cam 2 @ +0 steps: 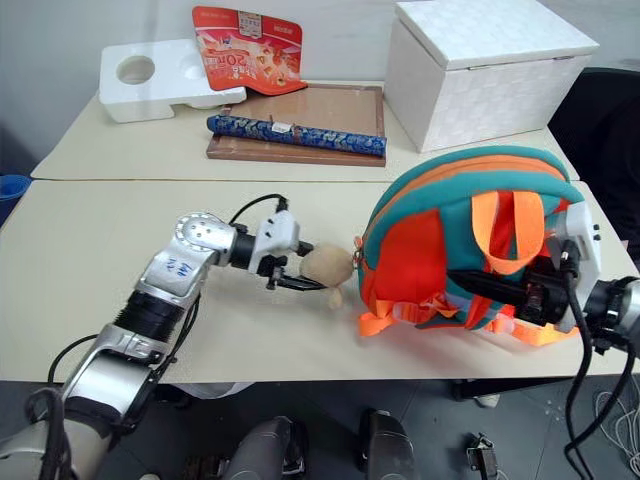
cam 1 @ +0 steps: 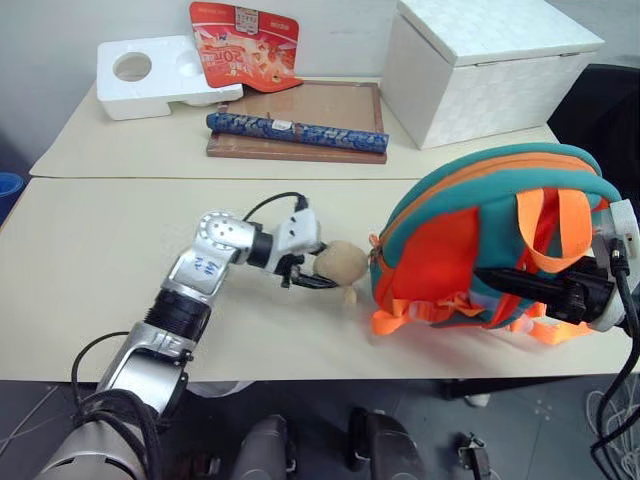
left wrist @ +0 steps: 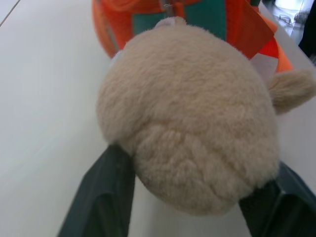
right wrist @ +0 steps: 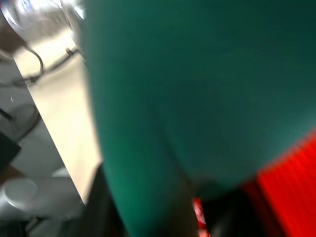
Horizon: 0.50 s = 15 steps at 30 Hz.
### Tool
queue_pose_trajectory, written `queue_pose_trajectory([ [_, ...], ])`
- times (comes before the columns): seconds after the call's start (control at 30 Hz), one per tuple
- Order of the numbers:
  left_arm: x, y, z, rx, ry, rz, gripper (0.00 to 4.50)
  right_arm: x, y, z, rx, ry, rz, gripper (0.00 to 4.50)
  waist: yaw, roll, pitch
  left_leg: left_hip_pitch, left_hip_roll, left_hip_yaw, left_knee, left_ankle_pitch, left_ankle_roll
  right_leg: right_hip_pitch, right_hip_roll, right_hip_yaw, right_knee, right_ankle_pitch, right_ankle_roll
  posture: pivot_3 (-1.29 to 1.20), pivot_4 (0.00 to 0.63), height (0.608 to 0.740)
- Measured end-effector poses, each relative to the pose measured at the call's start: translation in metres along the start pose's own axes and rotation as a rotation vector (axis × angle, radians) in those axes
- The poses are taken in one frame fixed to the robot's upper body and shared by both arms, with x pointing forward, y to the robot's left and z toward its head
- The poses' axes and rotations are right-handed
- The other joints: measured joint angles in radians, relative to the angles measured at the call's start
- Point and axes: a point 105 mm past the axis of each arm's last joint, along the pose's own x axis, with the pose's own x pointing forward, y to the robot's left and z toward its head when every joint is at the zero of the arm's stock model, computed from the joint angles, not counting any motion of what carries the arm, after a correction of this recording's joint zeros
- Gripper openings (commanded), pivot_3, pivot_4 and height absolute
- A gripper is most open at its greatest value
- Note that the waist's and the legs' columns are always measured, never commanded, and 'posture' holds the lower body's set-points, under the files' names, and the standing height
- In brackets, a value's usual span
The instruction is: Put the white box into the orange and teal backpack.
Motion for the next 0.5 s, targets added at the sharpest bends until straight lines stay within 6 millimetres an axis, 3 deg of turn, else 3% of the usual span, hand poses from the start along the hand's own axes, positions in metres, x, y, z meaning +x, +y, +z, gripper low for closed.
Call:
queue_pose_trajectory([
  [0.1,-0.036,-0.004,0.004,-0.108,-0.042,0.031,4.49,-0.025,-0.008,-0.004,0.036,0.082,-0.011,3.29,0.0,0.0,0.0,0.0,0.0,0.0,0.0,0.0,0.0,0.0,0.0,0.0,0.0,0.0,0.0,0.0,0.15,0.74],
  [0.23,-0.101,-0.009,0.003,-0.251,-0.058,0.139,4.5,-0.079,-0.025,0.009,0.061,0.136,-0.11,4.47,-0.006,0.0,0.0,0.002,0.0,0.001,0.0,0.0,0.0,0.001,0.0,-0.001,-0.001,0.0,0.0,0.0,0.15,0.74],
  [0.37,-0.151,-0.007,0.026,-0.239,-0.102,0.279,4.5,-0.123,-0.043,0.026,0.041,0.118,-0.231,4.47,-0.003,0.0,0.0,0.004,0.0,0.0,0.0,-0.002,-0.001,0.002,-0.002,0.0,-0.001,-0.001,-0.001,0.0,0.15,0.74],
  [0.5,-0.171,-0.005,0.031,-0.218,-0.115,0.382,4.5,-0.142,-0.054,0.031,0.037,0.055,-0.288,4.47,-0.003,0.001,0.0,0.004,0.0,0.001,-0.001,-0.002,-0.003,0.001,-0.003,0.002,0.0,-0.001,-0.002,0.0,0.15,0.74],
])
